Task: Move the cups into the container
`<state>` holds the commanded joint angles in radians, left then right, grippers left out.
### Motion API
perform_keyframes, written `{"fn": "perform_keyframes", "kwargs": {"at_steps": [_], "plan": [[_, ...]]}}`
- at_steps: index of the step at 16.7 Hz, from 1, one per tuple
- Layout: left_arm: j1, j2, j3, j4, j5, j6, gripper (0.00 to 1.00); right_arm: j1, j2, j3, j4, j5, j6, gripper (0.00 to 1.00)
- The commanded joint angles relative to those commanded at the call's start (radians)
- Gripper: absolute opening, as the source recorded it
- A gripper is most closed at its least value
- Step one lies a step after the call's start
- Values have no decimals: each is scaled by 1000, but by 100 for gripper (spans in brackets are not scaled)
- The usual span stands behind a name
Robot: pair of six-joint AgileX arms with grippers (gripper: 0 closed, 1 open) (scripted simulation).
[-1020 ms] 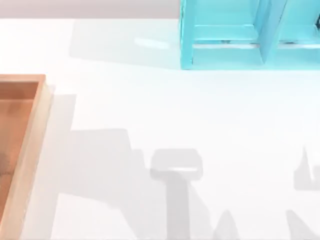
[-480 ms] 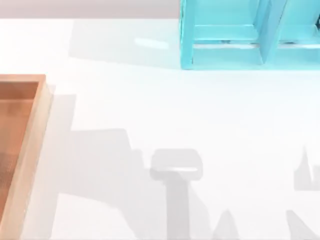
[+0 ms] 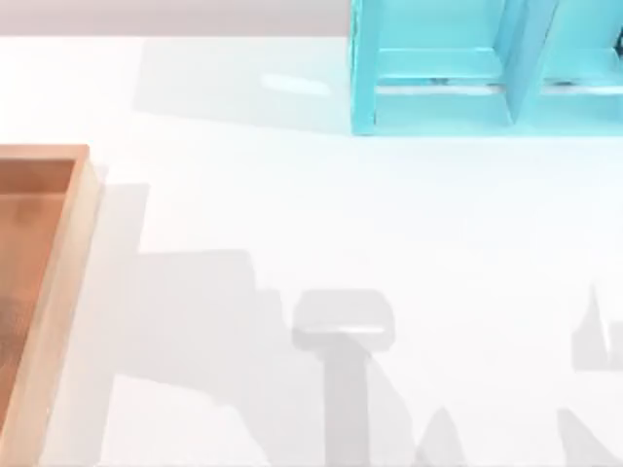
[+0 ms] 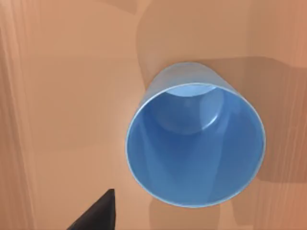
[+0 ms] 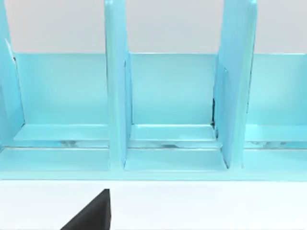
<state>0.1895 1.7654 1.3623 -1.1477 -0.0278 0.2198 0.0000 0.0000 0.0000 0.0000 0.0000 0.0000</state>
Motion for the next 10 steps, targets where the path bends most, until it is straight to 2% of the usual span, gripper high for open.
{"fn": "perform_keyframes", "kwargs": {"at_steps": [10], "plan": [[-3, 8, 349, -342, 1, -5, 100, 0, 0, 0, 0, 0, 0, 100]]}}
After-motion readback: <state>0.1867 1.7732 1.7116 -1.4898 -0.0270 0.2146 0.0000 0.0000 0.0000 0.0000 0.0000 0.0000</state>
